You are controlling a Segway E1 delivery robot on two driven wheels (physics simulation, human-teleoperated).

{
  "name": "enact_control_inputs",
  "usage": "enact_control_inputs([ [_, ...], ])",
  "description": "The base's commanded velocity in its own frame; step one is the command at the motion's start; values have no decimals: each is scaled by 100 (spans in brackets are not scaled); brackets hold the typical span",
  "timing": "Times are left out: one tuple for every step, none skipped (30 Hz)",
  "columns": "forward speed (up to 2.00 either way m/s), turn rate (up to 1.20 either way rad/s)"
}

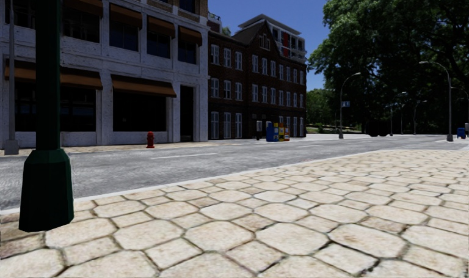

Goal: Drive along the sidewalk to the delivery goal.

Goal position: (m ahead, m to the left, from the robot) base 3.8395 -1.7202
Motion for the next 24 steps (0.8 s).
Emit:
enact_control_inputs([
  [175,-30],
  [175,-79],
  [175,-120],
  [175,-120],
  [175,-120],
  [175,-69],
  [175,0],
  [175,0],
  [175,0],
  [175,0],
  [175,0],
  [175,0],
  [175,0],
  [175,0],
  [175,0],
  [175,0],
  [175,0],
  [175,0],
  [175,0],
  [175,0],
  [175,0],
  [175,0],
  [175,0],
  [175,0],
])
